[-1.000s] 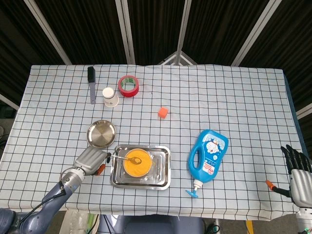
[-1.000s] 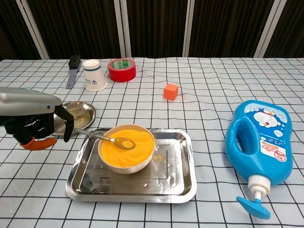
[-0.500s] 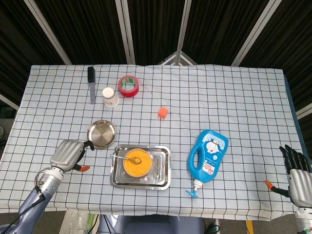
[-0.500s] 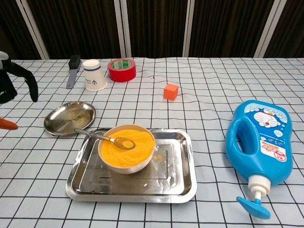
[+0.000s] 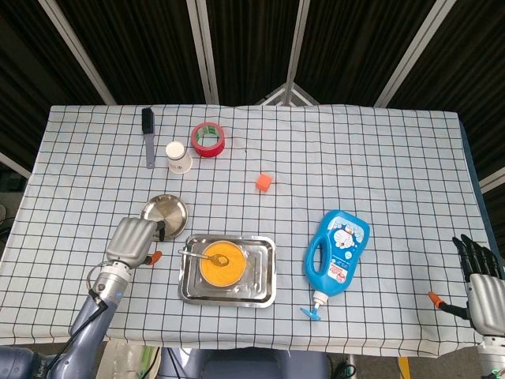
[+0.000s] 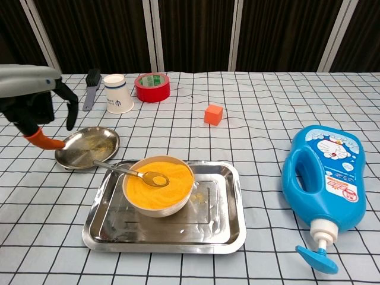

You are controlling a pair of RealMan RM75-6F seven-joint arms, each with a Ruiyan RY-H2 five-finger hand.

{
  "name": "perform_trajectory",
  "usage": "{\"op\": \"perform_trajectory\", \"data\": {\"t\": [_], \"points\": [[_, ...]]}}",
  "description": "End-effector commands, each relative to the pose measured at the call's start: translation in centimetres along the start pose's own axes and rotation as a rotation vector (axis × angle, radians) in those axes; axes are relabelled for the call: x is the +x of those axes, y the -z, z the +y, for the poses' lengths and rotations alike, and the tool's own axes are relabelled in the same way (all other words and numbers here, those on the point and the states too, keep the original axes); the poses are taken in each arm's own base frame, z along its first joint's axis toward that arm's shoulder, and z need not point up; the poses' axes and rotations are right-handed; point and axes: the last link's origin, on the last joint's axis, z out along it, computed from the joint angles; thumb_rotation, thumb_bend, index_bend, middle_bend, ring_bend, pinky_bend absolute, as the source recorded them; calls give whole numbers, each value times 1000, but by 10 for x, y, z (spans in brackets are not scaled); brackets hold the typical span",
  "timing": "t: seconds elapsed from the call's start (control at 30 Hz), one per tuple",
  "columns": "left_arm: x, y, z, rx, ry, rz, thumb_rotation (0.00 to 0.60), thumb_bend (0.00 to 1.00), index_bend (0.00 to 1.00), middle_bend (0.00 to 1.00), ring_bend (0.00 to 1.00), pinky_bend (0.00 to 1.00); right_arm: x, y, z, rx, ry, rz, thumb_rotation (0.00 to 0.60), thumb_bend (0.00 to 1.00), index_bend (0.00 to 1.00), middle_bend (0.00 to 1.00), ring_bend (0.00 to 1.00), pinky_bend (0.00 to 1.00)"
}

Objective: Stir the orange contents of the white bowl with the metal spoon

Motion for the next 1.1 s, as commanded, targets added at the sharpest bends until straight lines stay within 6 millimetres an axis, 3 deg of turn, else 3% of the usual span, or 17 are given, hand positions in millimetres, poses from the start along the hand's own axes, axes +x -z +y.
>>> {"op": "perform_trajectory", "data": {"t": [0.03, 0.4, 1.1], "points": [[0, -12, 26, -16, -37, -11, 600, 388, 521, 1000, 984, 1000, 0, 0, 0, 0, -3, 0, 600, 202, 0, 0, 0, 0], [-10, -23, 53, -10, -99, -80, 600, 414, 486, 1000, 984, 1000, 1, 0, 1, 0, -18, -4, 600, 202, 0, 0, 0, 0], [-24, -31, 67, 0, -135, -149, 600, 460, 463, 1000, 983, 1000, 1, 0, 0, -3, -28, -8, 600, 202, 0, 0, 0, 0]]}}
